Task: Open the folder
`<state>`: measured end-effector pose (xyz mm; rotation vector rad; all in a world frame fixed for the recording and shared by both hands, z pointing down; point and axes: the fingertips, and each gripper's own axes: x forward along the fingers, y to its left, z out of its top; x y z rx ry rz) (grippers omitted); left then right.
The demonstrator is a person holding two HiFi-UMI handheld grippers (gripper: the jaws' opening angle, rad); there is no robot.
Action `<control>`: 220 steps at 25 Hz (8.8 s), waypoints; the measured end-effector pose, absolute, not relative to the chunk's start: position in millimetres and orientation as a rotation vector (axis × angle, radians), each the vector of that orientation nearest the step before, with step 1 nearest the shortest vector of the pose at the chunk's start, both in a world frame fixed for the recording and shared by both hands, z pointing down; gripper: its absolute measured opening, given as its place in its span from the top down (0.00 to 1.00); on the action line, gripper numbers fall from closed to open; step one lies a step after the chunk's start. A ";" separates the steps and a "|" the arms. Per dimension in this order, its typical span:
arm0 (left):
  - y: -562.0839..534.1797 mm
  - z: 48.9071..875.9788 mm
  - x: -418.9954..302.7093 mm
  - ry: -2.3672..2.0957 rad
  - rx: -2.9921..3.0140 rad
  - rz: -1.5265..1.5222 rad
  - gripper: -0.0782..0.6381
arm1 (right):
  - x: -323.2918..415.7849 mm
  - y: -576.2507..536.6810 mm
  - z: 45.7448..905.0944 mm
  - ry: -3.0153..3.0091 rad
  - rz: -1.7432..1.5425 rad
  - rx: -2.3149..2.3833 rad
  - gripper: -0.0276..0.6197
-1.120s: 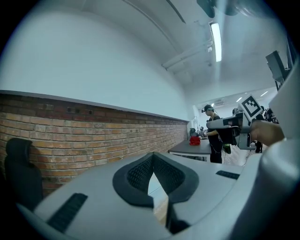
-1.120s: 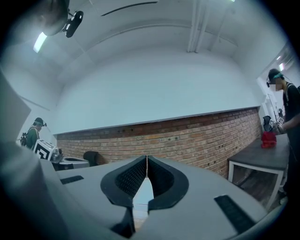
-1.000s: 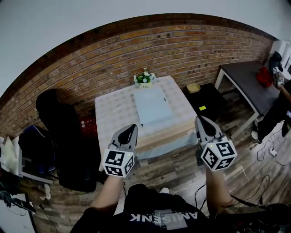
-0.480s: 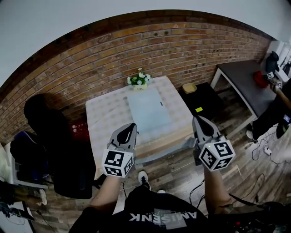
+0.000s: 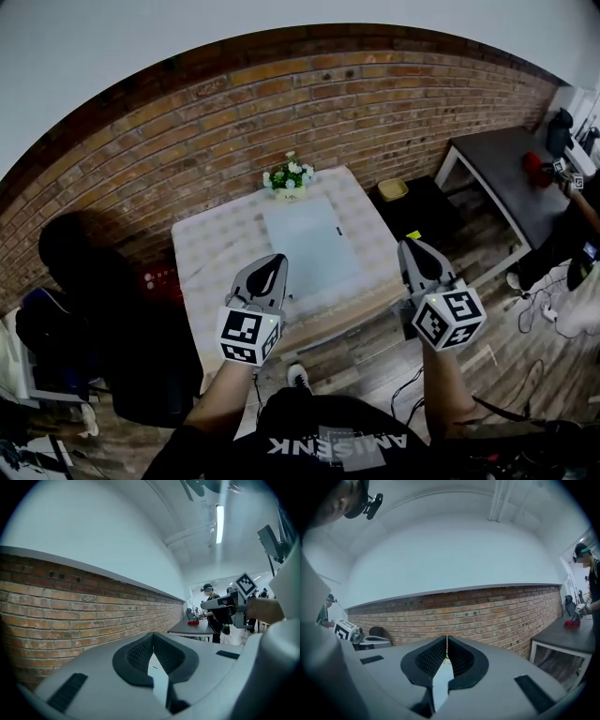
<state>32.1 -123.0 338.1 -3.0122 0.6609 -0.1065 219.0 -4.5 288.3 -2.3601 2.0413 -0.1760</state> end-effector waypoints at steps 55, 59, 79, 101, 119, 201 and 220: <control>-218.3 456.1 163.4 0.975 -3.013 -0.402 0.87 | 371.0 -273.3 443.3 2.532 -0.611 -1.928 0.89; -215.5 473.7 174.4 0.987 -3.003 -0.466 0.87 | 376.7 -290.2 463.2 2.565 -0.655 -1.903 0.89; -205.7 555.7 195.7 1.004 -3.032 -0.687 0.74 | 387.1 -357.6 601.5 2.621 -1.025 -1.809 0.75; -186.1 606.3 201.3 1.007 -3.056 -0.826 0.68 | 381.1 -385.9 675.2 2.592 -1.273 -1.745 0.72; -97.6 668.3 254.5 0.004 -2.483 -1.260 0.52 | 382.7 -387.1 676.2 2.610 -1.250 -1.763 0.69; -204.4 489.5 -42.2 1.390 -2.877 -0.430 0.87 | 376.5 -380.5 672.6 2.323 -1.415 -2.126 0.74; -240.9 593.9 -176.0 1.892 -2.744 -0.649 0.80 | 375.3 -377.1 669.3 2.212 -1.328 -2.312 0.75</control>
